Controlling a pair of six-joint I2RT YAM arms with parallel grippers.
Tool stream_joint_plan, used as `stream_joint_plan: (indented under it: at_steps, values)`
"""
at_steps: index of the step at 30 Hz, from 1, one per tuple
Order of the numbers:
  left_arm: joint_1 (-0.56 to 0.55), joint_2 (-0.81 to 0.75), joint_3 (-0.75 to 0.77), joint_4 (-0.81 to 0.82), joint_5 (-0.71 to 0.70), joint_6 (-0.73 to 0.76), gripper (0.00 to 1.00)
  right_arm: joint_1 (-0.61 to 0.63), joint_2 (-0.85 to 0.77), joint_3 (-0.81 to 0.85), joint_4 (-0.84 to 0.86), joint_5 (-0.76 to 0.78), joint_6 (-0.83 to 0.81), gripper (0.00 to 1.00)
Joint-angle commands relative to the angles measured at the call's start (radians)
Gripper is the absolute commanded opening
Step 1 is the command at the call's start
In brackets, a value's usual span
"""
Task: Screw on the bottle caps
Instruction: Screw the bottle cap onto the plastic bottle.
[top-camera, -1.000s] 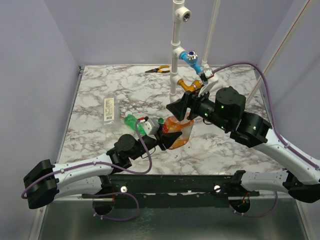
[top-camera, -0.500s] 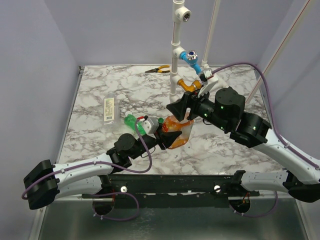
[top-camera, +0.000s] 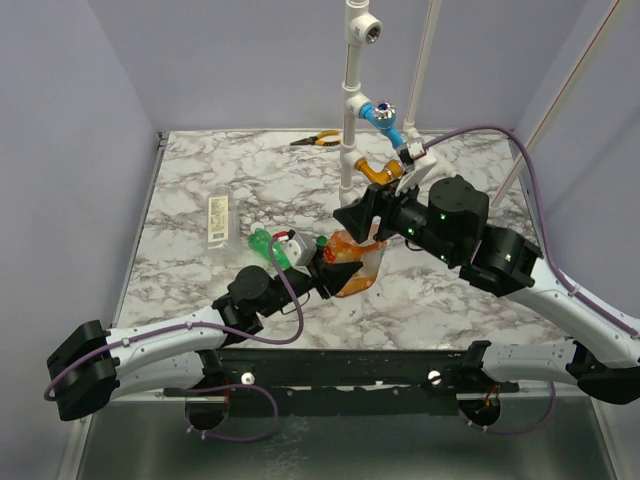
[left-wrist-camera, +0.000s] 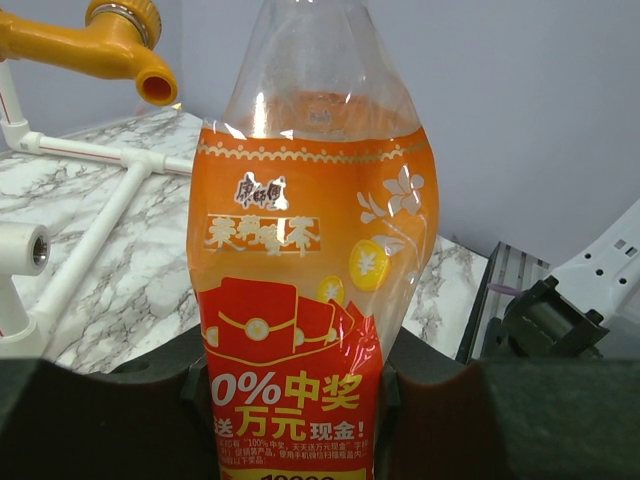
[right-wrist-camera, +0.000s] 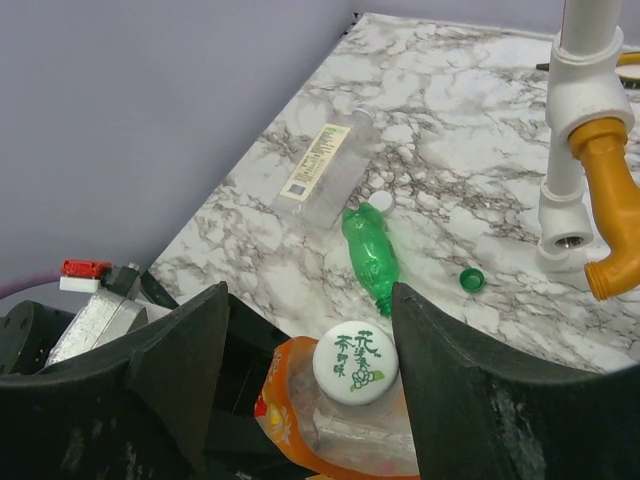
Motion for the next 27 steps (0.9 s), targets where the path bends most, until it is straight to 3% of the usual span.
stream_joint_plan:
  at_steps: [1,23,27]
  values:
    - [0.021,-0.005,-0.013,0.0,-0.011,-0.025,0.0,0.021,-0.023,-0.019,-0.015,0.002,0.017,0.69]
    - [0.056,-0.014,-0.014,-0.015,0.012,-0.036,0.0,0.026,-0.094,-0.045,-0.077,0.054,0.052,0.69]
    - [0.056,-0.027,-0.013,-0.015,0.099,-0.026,0.0,0.026,-0.087,-0.032,-0.092,0.1,0.055,0.69]
